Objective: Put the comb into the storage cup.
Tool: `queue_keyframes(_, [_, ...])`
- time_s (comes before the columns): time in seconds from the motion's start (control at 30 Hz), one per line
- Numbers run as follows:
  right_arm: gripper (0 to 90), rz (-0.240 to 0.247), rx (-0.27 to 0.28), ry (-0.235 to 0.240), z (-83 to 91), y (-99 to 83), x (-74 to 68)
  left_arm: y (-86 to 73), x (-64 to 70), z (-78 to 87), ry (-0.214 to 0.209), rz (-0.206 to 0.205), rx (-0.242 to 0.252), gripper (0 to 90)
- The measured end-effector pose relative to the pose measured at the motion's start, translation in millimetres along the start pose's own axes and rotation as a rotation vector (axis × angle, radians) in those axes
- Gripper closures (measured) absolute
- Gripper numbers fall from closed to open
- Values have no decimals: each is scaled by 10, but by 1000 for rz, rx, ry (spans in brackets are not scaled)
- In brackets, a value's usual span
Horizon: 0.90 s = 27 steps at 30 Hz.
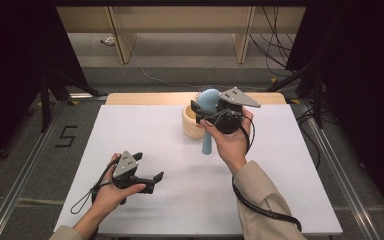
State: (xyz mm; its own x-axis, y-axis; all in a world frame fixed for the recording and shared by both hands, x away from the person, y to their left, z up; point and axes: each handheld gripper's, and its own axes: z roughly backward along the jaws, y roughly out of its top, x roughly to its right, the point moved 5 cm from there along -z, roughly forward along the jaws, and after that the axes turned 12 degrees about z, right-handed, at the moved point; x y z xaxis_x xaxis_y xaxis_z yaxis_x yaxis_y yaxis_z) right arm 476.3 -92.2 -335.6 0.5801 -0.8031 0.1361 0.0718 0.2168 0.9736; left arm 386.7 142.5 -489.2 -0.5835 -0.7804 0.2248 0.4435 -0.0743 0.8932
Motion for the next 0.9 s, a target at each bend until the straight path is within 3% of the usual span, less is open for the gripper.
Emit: queue_keyframes(0.9, [217,21,20,-22,-158,207,72,-4,0,-10,-2,6,-3,0])
